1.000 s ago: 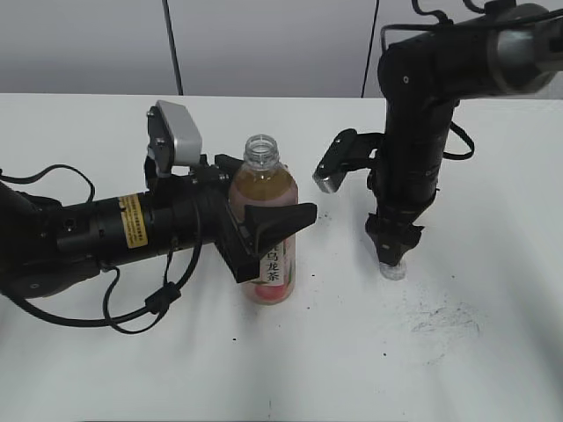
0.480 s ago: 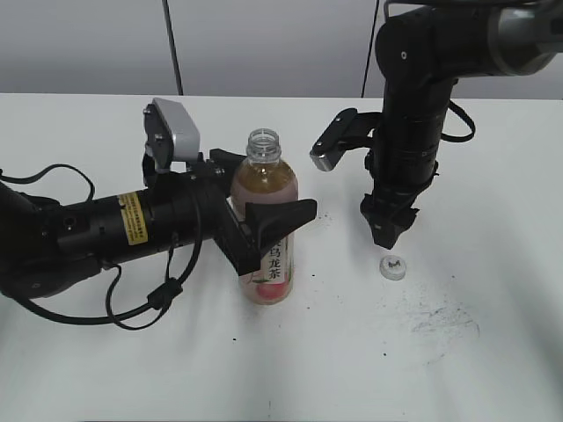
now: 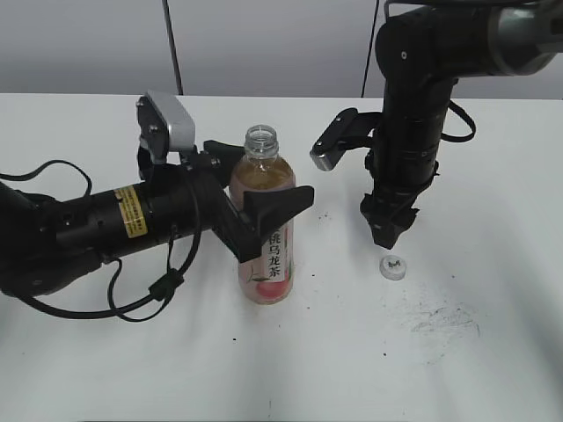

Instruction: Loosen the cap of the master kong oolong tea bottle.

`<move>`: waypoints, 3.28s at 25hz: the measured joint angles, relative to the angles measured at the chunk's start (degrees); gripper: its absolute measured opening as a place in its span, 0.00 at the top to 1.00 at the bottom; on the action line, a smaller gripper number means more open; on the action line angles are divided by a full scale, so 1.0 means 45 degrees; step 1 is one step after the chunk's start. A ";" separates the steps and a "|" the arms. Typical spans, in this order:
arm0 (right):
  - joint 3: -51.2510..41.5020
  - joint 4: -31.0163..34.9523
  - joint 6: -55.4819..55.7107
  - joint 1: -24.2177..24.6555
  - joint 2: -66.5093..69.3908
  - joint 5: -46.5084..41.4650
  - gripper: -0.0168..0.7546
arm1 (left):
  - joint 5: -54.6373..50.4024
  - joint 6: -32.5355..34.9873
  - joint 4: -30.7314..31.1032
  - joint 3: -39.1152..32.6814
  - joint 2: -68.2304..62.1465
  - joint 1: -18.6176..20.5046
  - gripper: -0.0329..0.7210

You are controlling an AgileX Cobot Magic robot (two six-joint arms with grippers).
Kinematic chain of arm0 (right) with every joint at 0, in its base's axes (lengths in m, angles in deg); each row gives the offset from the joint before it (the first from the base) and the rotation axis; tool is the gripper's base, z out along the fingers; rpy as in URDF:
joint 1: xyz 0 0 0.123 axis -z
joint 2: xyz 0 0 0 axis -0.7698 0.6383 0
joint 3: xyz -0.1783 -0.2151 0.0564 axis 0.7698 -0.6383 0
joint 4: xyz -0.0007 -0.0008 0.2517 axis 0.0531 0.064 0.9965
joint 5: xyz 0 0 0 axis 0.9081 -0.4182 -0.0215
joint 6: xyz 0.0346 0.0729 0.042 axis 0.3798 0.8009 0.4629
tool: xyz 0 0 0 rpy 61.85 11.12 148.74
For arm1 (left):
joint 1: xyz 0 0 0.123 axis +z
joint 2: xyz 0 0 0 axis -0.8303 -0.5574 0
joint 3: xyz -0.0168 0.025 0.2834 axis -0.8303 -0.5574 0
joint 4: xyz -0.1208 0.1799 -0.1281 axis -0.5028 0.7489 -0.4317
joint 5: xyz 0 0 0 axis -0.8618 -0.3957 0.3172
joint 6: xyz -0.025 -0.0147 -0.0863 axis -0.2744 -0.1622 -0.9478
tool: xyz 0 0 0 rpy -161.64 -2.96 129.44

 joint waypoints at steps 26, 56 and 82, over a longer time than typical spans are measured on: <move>0.0000 0.0000 0.0039 0.0000 0.0000 -0.0016 0.25 | -0.0005 0.0027 -0.0487 0.0000 0.1674 0.0000 0.26; 0.0000 -0.0395 0.2484 0.0000 0.0000 -0.1516 0.26 | -0.8016 0.0449 -0.1359 -0.0011 0.8059 0.0000 0.26; -0.1215 -0.0063 0.5982 0.0013 -0.5571 -0.2092 0.26 | -2.7810 0.2570 -0.8316 -0.0002 1.3715 0.0000 0.26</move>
